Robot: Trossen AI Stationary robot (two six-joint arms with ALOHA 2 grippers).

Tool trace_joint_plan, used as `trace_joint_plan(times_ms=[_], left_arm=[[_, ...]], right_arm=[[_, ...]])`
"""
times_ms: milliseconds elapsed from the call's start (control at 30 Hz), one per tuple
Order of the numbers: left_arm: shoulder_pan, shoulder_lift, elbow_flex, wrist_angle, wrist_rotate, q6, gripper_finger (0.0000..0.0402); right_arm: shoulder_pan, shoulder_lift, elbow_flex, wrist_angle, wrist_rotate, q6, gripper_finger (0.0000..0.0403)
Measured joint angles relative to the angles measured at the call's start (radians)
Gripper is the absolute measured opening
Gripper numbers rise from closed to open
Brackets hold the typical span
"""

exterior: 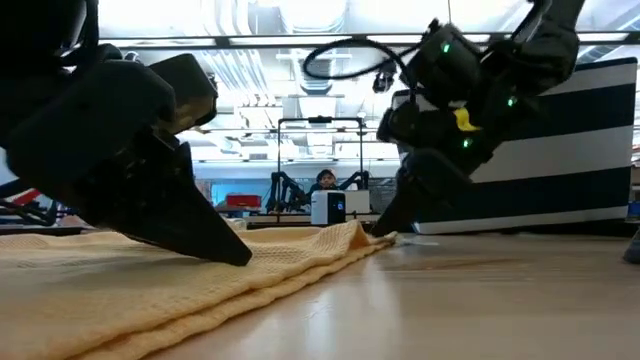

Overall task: Fold towel
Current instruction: Fold the yellow towel

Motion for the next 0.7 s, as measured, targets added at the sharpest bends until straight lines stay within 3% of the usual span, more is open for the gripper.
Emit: trace_joint_plan(times_ms=[67,267,400,533,700], left_arm=[[-0.005,0.000,0.000,0.000,0.006,0.006,0.0076],[-0.025,0.001,-0.001,-0.006,0.006,0.001,0.0076],[-0.033,0.001,-0.001,-0.010,0.010,-0.004,0.0076],[-0.033,0.001,0.000,-0.010,0.013,-0.005,0.0076],[-0.033,0.001,0.000,-0.011,0.013,-0.003,0.0076]], right_arm=[[-0.005,0.022,0.002,0.007,0.021,-0.004,0.0000],[-0.024,0.008,0.002,-0.031,0.218,-0.043,0.0000],[-0.042,-0.039,0.010,-0.073,0.264,-0.084,0.0000],[-0.037,-0.082,0.013,-0.114,0.235,-0.083,0.0000],[-0.039,-0.084,0.011,-0.119,0.102,-0.056,0.0000]])
